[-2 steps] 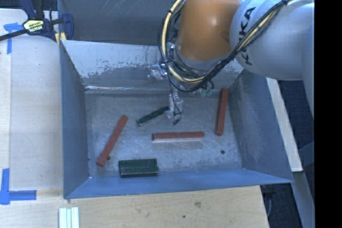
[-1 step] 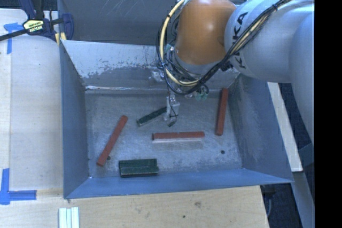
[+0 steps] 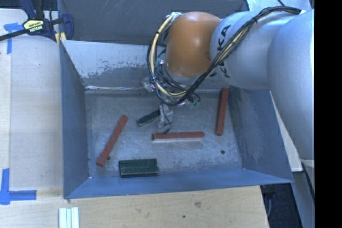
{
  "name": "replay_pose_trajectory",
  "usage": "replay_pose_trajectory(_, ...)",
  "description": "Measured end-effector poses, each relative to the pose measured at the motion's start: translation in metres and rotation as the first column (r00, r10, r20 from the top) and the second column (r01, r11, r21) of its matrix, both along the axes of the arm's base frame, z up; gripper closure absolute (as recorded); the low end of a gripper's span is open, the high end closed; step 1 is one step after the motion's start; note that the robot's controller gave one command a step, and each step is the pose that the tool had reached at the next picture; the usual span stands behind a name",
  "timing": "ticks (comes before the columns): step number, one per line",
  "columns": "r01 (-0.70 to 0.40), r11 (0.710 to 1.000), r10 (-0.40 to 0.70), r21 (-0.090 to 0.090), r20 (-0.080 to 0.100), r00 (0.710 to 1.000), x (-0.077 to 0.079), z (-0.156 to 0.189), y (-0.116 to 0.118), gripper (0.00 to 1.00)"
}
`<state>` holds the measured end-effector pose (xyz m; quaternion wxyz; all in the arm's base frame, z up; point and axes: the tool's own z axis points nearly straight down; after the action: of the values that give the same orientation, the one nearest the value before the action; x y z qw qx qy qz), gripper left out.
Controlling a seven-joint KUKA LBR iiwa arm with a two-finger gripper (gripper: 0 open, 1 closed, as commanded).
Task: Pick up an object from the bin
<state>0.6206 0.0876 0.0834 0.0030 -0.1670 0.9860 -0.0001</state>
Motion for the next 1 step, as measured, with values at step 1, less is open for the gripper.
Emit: replay_pose_trajectory(1, -0.051, 0.999, 0.051, 0.002, 0.003, 0.999, 0.0048, -0.0128, -0.0021, 1.0)
